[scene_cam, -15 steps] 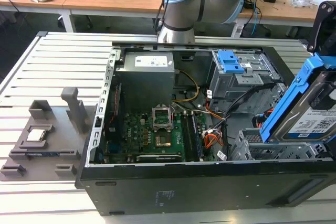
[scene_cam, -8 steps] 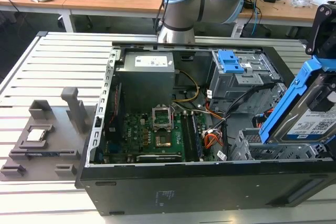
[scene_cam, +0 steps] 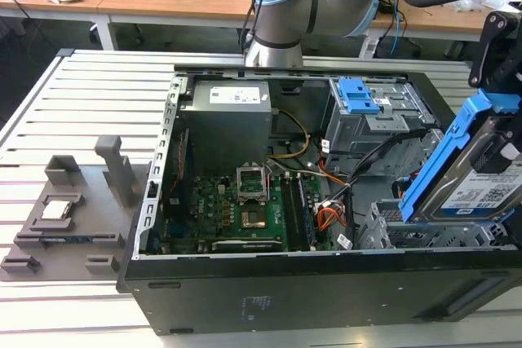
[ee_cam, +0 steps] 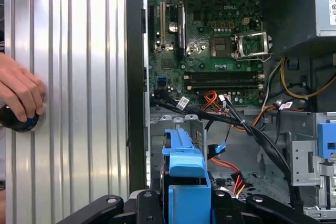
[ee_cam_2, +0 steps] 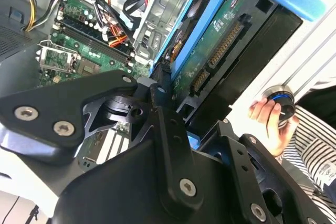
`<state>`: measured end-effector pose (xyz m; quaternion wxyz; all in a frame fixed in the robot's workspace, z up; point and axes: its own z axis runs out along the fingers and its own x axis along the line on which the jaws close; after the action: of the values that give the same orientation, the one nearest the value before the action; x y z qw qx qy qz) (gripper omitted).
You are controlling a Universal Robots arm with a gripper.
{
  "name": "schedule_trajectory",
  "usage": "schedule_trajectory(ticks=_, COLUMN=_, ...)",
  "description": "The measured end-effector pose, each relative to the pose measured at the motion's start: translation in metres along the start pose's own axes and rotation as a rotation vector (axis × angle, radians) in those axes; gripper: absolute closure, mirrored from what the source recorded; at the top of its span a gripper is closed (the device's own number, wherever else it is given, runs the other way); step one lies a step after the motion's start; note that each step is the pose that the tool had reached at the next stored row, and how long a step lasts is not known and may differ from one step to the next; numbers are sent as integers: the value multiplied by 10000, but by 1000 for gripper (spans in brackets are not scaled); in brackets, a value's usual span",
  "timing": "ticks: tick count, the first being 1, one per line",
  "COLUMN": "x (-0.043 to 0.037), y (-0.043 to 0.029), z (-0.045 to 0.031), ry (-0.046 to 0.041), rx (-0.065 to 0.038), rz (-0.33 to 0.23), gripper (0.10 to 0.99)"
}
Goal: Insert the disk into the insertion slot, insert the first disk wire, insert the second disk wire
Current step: 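Insert the disk into the insertion slot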
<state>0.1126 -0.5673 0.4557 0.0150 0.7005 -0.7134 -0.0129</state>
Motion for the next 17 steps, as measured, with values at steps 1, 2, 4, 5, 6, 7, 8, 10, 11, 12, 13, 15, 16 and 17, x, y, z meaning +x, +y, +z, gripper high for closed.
schedule_trajectory(ticks=1, x=-16, y=1, z=6, ry=1, rx=0, rz=0, gripper=725)
schedule_trajectory(ticks=2, x=-27, y=2, z=11, ry=1, rx=0, rz=0, gripper=725)
schedule_trajectory(ticks=4, x=-64, y=5, z=31, ry=0, rx=0, rz=-1, gripper=725)
schedule_trajectory(ticks=5, x=-76, y=6, z=40, ry=0, rx=0, rz=0, gripper=725)
schedule_trajectory(ticks=6, x=-87, y=6, z=51, ry=0, rx=0, rz=0, gripper=725)
schedule_trajectory(ticks=7, x=-92, y=6, z=61, ry=1, rx=0, rz=0, gripper=725)
schedule_trajectory(ticks=8, x=-98, y=5, z=76, ry=1, rx=0, rz=0, gripper=725)
schedule_trajectory(ticks=10, x=-106, y=5, z=103, ry=0, rx=1, rz=0, gripper=725)
schedule_trajectory(ticks=11, x=-109, y=6, z=115, ry=-1, rx=0, rz=0, gripper=725)
schedule_trajectory(ticks=12, x=-111, y=8, z=123, ry=-1, rx=0, rz=1, gripper=725)
schedule_trajectory(ticks=13, x=-116, y=13, z=137, ry=2, rx=0, rz=1, gripper=725)
schedule_trajectory(ticks=15, x=-138, y=32, z=163, ry=1, rx=0, rz=0, gripper=725)
schedule_trajectory(ticks=16, x=-146, y=37, z=172, ry=0, rx=0, rz=0, gripper=725)
schedule_trajectory(ticks=17, x=-151, y=39, z=178, ry=1, rx=1, rz=-1, gripper=725)
